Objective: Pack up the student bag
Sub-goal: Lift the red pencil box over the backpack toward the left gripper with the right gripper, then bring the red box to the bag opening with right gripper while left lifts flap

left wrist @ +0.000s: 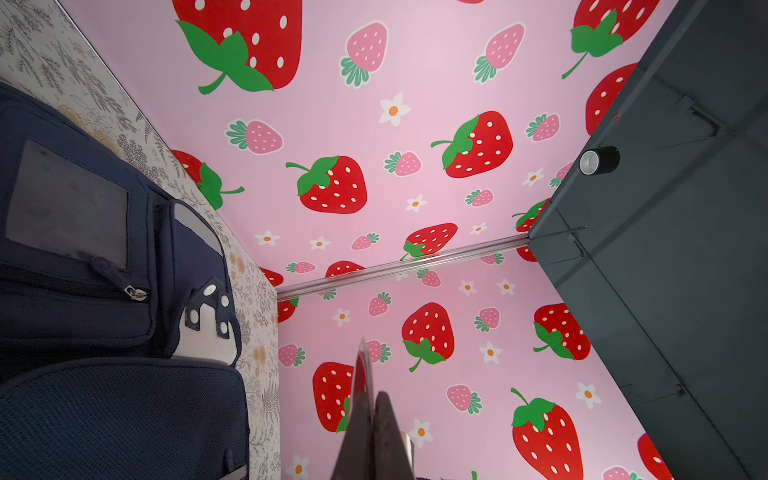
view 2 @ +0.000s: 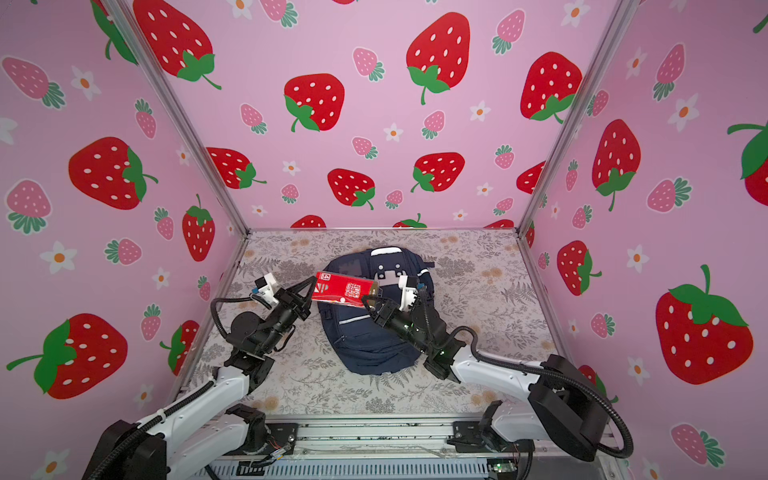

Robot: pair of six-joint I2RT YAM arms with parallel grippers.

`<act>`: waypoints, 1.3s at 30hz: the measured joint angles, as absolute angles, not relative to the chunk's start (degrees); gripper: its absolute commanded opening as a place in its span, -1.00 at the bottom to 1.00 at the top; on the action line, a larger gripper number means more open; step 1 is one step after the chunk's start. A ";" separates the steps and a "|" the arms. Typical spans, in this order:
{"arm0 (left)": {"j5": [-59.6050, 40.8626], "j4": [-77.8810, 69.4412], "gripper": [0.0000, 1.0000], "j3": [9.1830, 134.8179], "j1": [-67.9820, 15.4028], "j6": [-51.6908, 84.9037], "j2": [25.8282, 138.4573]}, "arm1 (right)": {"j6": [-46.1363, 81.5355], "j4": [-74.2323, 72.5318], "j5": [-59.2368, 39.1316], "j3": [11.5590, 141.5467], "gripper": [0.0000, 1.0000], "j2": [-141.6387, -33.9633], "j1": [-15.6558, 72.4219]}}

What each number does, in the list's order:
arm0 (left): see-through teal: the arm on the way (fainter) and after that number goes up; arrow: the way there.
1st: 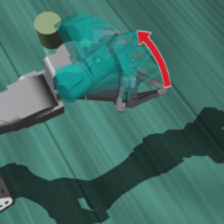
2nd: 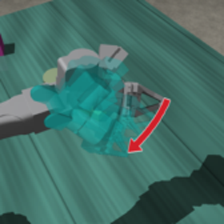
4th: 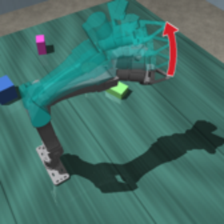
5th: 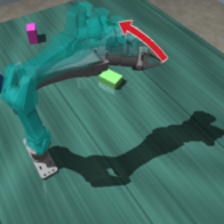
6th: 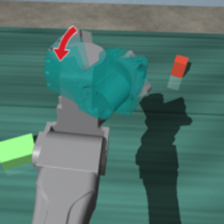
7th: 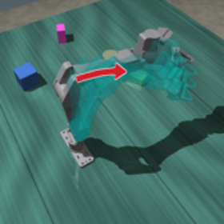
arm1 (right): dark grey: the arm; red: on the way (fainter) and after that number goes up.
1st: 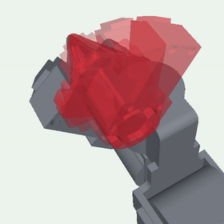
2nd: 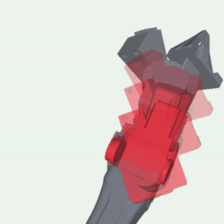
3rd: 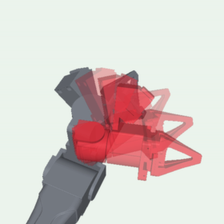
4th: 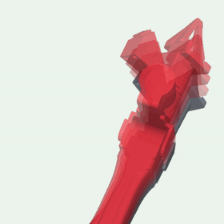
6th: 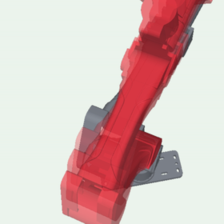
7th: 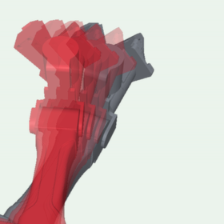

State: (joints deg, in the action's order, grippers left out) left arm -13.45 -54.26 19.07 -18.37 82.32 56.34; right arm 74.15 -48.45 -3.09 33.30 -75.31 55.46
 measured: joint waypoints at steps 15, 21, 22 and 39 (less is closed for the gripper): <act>-16.29 -42.17 -0.04 21.50 -18.39 77.06 55.22 | 73.01 -47.07 -6.66 35.27 -1.00 -73.06 51.62; -21.89 -18.28 0.16 35.11 -18.46 63.57 56.10 | 65.98 -29.69 -5.28 37.06 -1.00 -62.87 46.39; -22.44 -14.15 0.16 37.71 -18.55 60.64 56.53 | 64.42 -25.50 -4.40 37.95 -1.00 -61.43 45.63; -11.66 35.46 0.27 76.69 -42.72 13.19 86.37 | 54.81 10.92 -11.31 28.25 -1.00 -30.48 24.56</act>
